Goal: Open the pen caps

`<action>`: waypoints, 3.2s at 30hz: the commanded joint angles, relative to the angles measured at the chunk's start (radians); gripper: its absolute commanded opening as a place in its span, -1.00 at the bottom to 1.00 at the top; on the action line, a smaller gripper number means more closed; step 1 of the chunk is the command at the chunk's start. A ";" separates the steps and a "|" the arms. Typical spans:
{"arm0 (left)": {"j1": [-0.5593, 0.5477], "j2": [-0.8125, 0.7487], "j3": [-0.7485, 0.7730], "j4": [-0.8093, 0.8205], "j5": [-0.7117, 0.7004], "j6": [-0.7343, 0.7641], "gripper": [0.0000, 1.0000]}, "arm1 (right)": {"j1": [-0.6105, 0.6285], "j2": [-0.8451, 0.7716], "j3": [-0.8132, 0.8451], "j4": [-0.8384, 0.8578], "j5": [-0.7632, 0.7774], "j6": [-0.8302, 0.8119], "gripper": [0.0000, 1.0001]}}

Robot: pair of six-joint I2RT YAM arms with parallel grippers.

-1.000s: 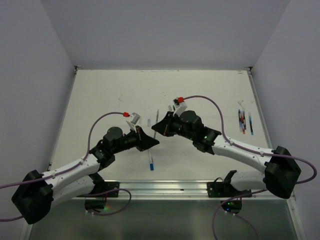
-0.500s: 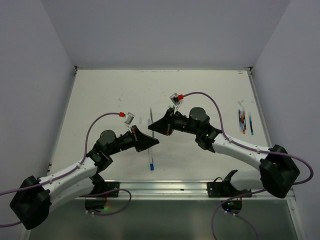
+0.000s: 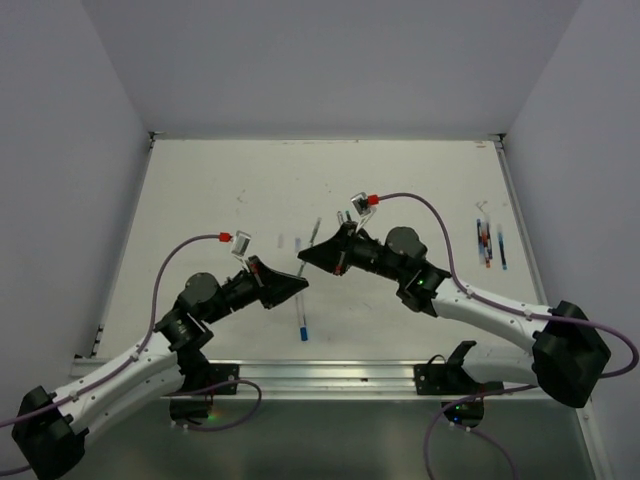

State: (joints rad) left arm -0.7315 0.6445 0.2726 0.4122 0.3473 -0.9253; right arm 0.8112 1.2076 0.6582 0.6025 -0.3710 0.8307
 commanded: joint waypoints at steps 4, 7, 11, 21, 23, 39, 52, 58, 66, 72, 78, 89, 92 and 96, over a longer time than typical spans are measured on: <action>0.003 -0.062 0.091 -0.457 -0.491 0.092 -1.00 | -0.029 -0.049 0.070 -0.363 0.498 -0.044 -1.00; 0.003 -0.025 0.105 -0.468 -0.478 0.160 -1.00 | -0.029 -0.039 0.136 -0.501 0.566 -0.048 -1.00; 0.001 0.018 0.088 -0.347 -0.354 0.247 -1.00 | -0.037 0.006 0.231 -0.638 0.578 -0.002 -1.00; -0.002 -0.029 0.025 -0.216 -0.022 0.324 -1.00 | -0.207 0.090 0.305 -0.652 0.400 0.062 -1.00; -0.002 -0.046 0.046 -0.318 -0.071 0.347 -1.00 | -0.231 0.108 0.345 -0.696 0.379 0.033 -1.00; 0.227 0.429 0.407 -0.605 -0.536 0.298 -1.00 | -0.395 0.621 0.897 -1.407 0.267 -0.421 -1.00; 0.365 0.664 0.502 -0.598 -0.702 0.332 -1.00 | -0.465 0.856 1.078 -1.491 0.313 -0.548 -1.00; 0.388 0.730 0.470 -0.518 -0.645 0.315 -1.00 | -0.465 0.888 1.071 -1.451 0.319 -0.544 -1.00; 0.391 0.811 0.494 -0.467 -0.584 0.324 -1.00 | -0.465 0.912 1.040 -1.383 0.277 -0.538 -1.00; 0.391 0.892 0.517 -0.440 -0.533 0.330 -1.00 | -0.461 0.938 1.040 -1.356 0.261 -0.532 -1.00; 0.391 0.955 0.530 -0.396 -0.490 0.339 -1.00 | -0.460 0.961 1.038 -1.336 0.251 -0.528 -0.99; 0.391 1.008 0.545 -0.365 -0.439 0.338 -1.00 | -0.452 0.975 1.029 -1.314 0.251 -0.518 -0.70; 0.391 1.011 0.536 -0.354 -0.430 0.333 -0.96 | -0.451 0.975 1.028 -1.310 0.248 -0.516 -0.60; 0.391 1.020 0.530 -0.351 -0.435 0.333 -0.69 | -0.451 0.975 1.026 -1.308 0.247 -0.518 -0.26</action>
State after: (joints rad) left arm -0.3477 1.6535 0.7883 0.0223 -0.0959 -0.6075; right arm 0.3553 2.1731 1.6917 -0.7254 -0.1017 0.3153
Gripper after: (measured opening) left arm 0.145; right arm 0.346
